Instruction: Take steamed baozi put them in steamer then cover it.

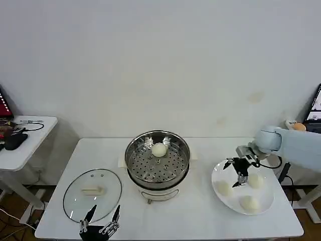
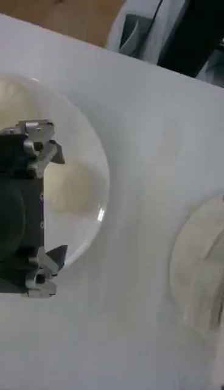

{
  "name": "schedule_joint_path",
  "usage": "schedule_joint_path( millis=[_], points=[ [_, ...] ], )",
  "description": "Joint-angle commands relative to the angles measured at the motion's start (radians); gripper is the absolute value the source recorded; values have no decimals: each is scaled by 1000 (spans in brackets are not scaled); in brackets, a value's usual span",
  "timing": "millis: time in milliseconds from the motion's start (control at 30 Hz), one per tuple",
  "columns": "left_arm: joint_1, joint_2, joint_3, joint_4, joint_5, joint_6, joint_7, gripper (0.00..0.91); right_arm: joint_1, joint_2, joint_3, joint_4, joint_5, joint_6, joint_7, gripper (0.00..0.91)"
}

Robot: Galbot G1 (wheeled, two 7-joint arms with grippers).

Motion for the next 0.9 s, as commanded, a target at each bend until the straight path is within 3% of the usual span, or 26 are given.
schedule_joint_path(
  millis=[33,600,733,900],
  points=[
    [0,0,-1,1,0,0,0,907,-40,-3,10,-8,-9,0,-2,907],
    [9,-1,-10,-5,-2,1,1,907,-175,15,106,-65,-57,12,0,907],
    [10,-1,-11,-5,-2,2,1,907,-187,20,117,-81,-65,13,-1,715],
    [10,-1,-10,-4,-2,2,1,907,-192,21,128,-86,-65,16,-1,715]
  ],
)
